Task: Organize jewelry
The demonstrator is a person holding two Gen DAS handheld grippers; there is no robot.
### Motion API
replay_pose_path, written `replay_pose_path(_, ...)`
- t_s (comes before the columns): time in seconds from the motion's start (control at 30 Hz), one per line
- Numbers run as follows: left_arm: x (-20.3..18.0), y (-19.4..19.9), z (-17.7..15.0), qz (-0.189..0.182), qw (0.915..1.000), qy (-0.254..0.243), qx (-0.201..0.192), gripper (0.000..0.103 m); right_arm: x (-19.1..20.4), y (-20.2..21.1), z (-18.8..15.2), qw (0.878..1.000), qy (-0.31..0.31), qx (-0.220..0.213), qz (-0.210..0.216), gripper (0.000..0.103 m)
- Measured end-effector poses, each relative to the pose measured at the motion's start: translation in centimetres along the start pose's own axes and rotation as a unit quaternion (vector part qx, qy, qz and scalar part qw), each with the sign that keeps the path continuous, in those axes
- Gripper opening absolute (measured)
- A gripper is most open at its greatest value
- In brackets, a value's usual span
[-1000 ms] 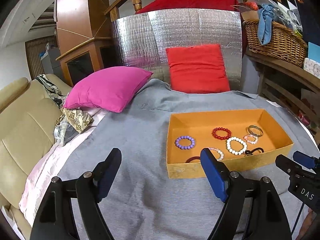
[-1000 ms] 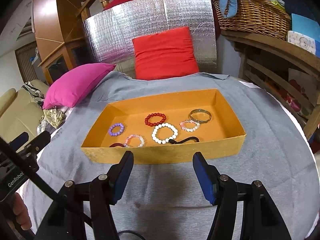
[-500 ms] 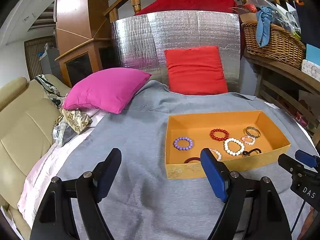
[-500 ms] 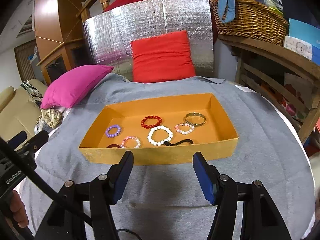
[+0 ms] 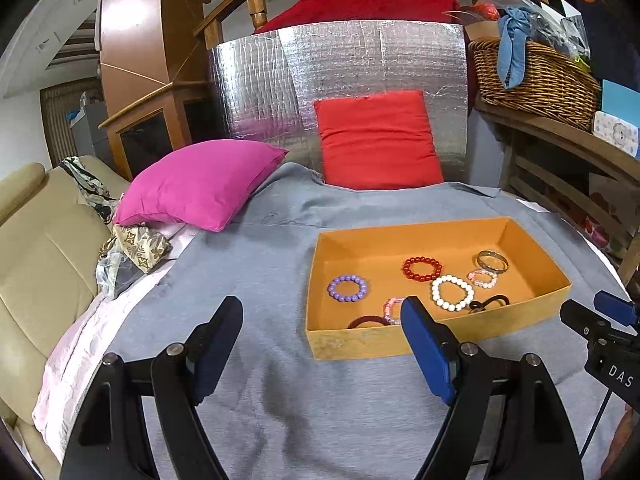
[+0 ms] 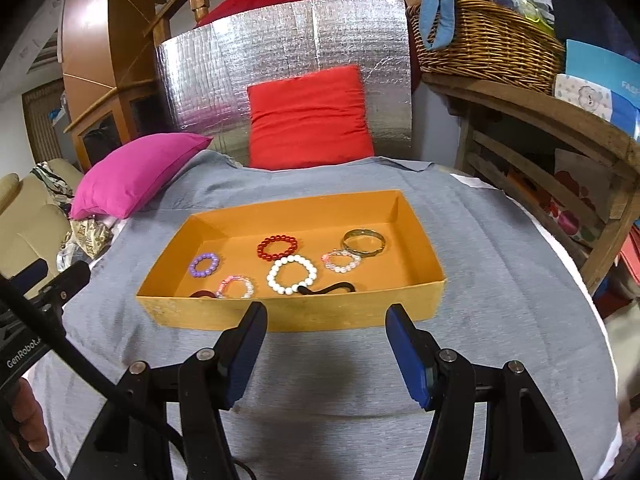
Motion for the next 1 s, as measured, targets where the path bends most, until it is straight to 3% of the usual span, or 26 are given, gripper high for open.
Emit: replay_pose_path(1.0,-1.9,0.4,0.5,-0.016,0.9998,-0.008,0.003,0.082,-1.9,0.8,0.7,1.0,-0.011,0.01,0.001,0.066)
Point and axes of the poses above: each gripper's, at about its wrist camera, not at the fingertips, and y roughly against the way its jaws point, x to its left, z to its top, the point moved 1 cm from there along -y, roughly the way its jaws point, and after that the axes turned 2 degrees about -x, right-handed, at the moved point
